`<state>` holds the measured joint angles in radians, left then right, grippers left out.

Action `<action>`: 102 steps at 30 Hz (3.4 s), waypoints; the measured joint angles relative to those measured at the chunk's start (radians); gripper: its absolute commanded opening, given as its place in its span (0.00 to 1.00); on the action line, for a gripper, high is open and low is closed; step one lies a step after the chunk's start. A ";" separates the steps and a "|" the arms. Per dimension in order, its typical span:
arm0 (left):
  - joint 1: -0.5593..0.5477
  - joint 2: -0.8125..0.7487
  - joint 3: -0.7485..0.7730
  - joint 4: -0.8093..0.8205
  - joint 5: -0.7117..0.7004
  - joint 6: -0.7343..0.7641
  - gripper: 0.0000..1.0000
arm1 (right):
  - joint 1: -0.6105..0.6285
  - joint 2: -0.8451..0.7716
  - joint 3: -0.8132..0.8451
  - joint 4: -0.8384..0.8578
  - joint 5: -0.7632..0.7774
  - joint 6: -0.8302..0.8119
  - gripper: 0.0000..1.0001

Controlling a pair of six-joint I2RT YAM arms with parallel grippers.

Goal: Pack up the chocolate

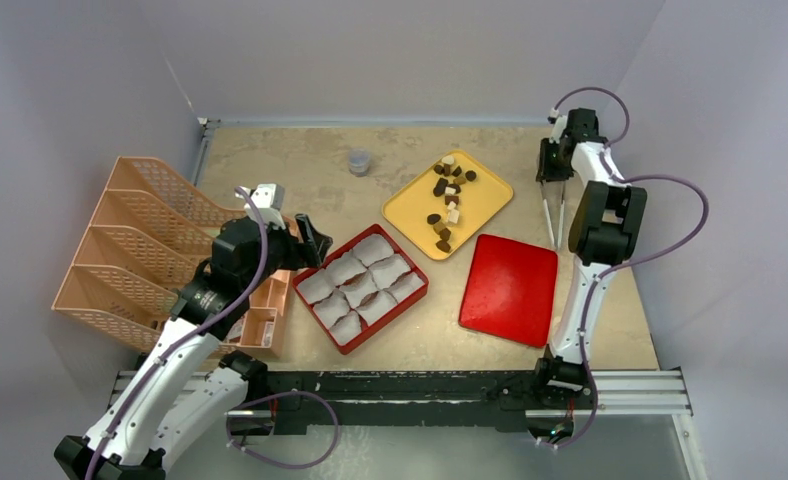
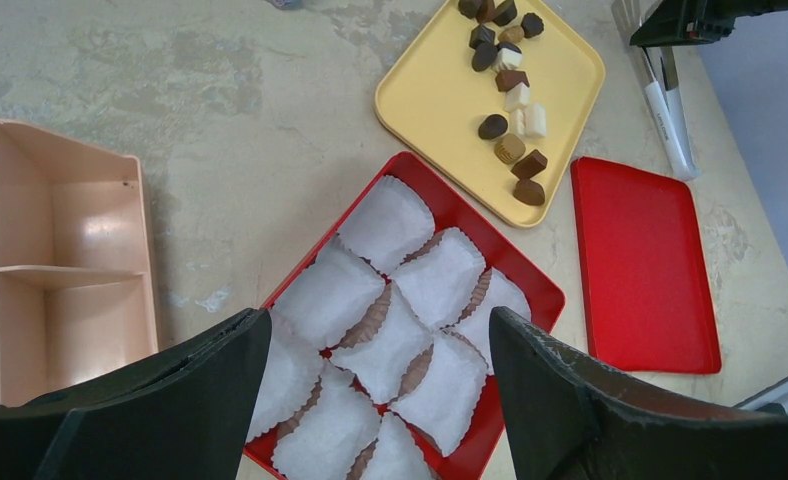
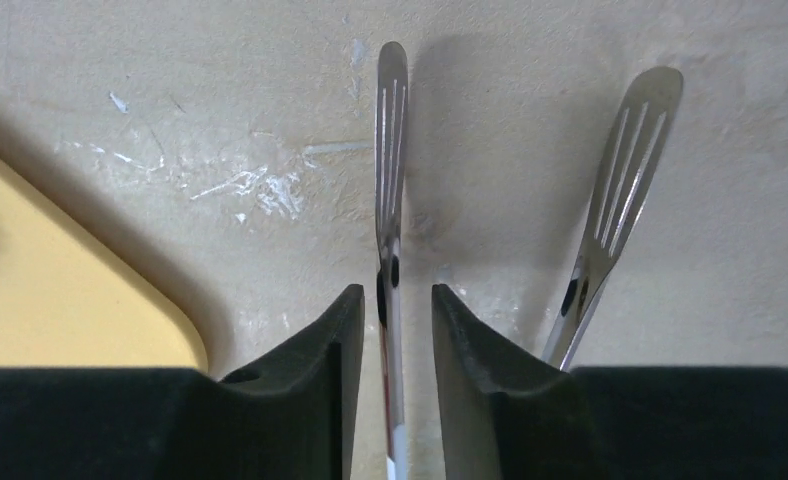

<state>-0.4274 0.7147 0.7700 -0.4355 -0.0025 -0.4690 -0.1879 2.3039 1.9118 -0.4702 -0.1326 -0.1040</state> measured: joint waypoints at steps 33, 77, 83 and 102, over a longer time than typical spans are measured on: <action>0.000 -0.043 -0.016 0.008 0.006 0.001 0.80 | -0.006 -0.176 -0.304 0.022 0.143 0.059 0.70; 0.000 -0.050 -0.017 0.008 -0.030 -0.010 0.78 | 0.124 -0.537 -0.346 -0.210 0.114 0.180 0.43; 0.000 0.024 0.043 -0.031 -0.113 -0.067 0.75 | 0.280 -0.626 -0.416 -0.214 0.034 0.190 0.43; 0.000 0.382 0.233 0.337 0.137 -0.421 0.74 | 0.731 -0.877 -0.587 -0.092 -0.076 0.216 0.42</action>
<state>-0.4271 1.0969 1.0035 -0.0982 0.1349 -0.8902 0.5434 1.4265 1.3247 -0.5617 -0.2085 0.1123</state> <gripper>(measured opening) 0.740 0.424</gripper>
